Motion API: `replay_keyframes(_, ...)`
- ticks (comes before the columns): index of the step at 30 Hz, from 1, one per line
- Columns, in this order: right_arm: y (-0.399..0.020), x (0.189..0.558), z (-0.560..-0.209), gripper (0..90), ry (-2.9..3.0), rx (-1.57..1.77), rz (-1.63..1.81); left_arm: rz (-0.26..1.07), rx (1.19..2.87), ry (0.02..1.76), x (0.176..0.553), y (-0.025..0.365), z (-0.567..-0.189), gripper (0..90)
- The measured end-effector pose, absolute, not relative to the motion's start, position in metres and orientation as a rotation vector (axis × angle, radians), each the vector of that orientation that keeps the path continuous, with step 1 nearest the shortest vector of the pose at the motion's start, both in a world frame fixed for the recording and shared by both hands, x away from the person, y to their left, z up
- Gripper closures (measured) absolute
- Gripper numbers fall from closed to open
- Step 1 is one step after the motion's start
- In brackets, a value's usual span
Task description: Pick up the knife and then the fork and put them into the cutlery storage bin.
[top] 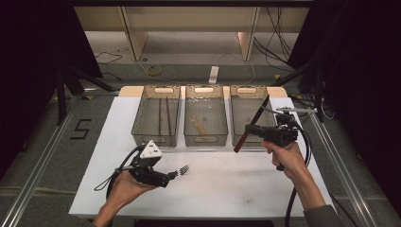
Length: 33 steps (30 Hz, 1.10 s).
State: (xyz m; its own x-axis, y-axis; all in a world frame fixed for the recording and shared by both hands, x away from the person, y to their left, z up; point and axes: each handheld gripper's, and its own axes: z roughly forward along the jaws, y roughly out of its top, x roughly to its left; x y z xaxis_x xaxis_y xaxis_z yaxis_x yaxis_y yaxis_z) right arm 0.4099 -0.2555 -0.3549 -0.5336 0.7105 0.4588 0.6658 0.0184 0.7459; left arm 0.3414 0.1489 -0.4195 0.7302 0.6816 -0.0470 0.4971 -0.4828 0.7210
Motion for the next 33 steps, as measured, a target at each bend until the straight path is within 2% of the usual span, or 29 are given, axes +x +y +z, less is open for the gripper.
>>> replay_keyframes(12, -0.271, 0.444, -0.333, 80.8, 2.199, 1.552, 1.492, 0.346, 2.195, 0.91, 0.341, 0.159, -0.424, 16.1)
replay_keyframes(33, -0.269, 0.493, -0.353, 80.7, 2.163, 1.7, 1.371, 0.349, 2.22, 0.903, 0.337, 0.164, -0.427, 15.9)
